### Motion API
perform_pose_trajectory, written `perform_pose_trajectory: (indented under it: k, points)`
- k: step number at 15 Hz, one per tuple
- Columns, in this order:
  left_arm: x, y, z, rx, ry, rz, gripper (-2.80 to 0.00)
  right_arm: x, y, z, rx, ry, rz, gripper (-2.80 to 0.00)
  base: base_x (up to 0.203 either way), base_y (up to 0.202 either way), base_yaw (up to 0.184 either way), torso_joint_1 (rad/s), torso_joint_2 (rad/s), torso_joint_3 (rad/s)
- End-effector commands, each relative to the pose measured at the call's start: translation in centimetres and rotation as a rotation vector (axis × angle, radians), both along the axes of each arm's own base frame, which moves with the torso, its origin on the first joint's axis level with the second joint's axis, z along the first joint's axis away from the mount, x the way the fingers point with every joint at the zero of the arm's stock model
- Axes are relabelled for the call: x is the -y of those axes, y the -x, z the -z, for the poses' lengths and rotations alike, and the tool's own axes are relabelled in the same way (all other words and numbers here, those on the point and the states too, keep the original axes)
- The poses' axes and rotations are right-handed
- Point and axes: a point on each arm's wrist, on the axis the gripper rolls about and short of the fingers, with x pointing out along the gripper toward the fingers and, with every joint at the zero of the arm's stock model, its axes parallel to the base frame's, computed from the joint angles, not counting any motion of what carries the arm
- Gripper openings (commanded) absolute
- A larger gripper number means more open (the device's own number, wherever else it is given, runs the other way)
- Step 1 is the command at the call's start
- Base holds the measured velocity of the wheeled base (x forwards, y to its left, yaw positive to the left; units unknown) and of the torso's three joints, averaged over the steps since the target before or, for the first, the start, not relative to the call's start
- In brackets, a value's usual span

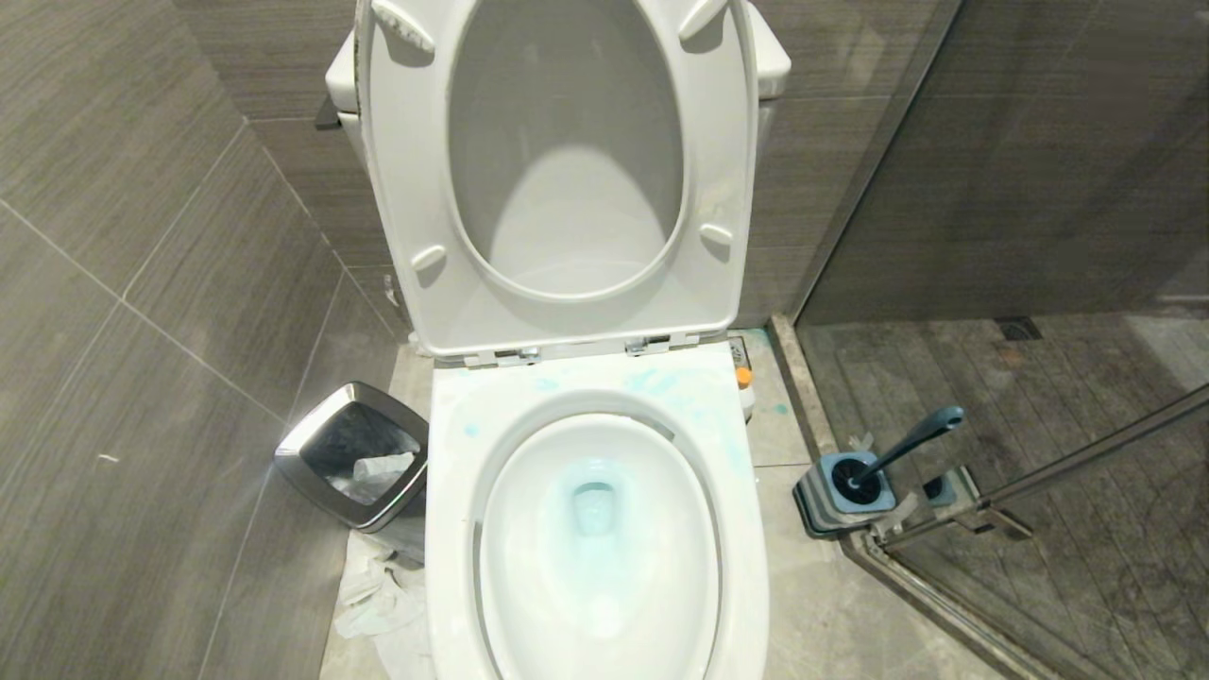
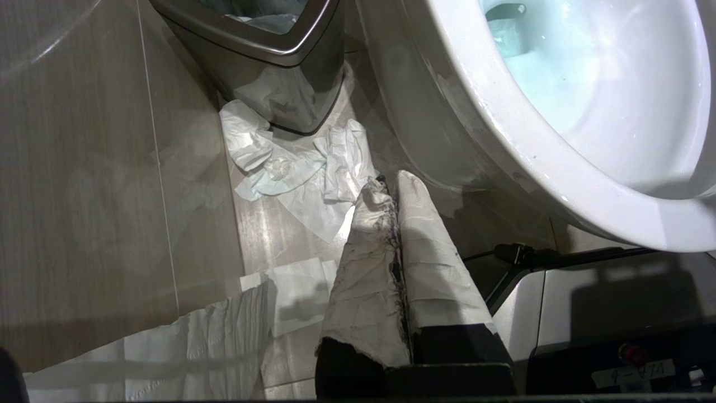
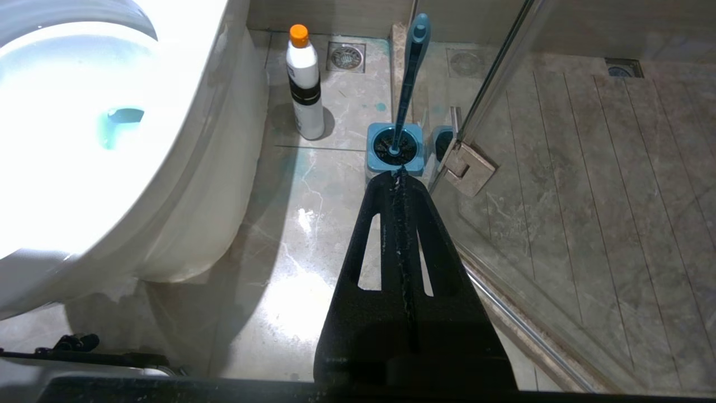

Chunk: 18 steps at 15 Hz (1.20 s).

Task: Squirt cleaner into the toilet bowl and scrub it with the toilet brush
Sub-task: Flush the toilet

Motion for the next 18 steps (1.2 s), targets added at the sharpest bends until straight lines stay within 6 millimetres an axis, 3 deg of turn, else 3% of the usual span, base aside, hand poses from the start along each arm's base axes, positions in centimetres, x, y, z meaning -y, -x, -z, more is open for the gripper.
perform_pose_trajectory:
  k: [1, 18]
  points:
    - [0.00, -0.02, 0.04, -0.005, 0.000, -0.001, -2.80, 0.00, -0.01, 0.00, -0.001, 0.000, -0.001, -2.80, 0.000, 0.000, 0.000, 0.000, 0.00, 0.000]
    - [0.00, -0.02, 0.01, -0.003, 0.000, -0.001, -2.80, 0.00, 0.00, 0.00, 0.000, 0.000, -0.001, -2.80, 0.000, 0.000, 0.000, 0.000, 0.00, 0.000]
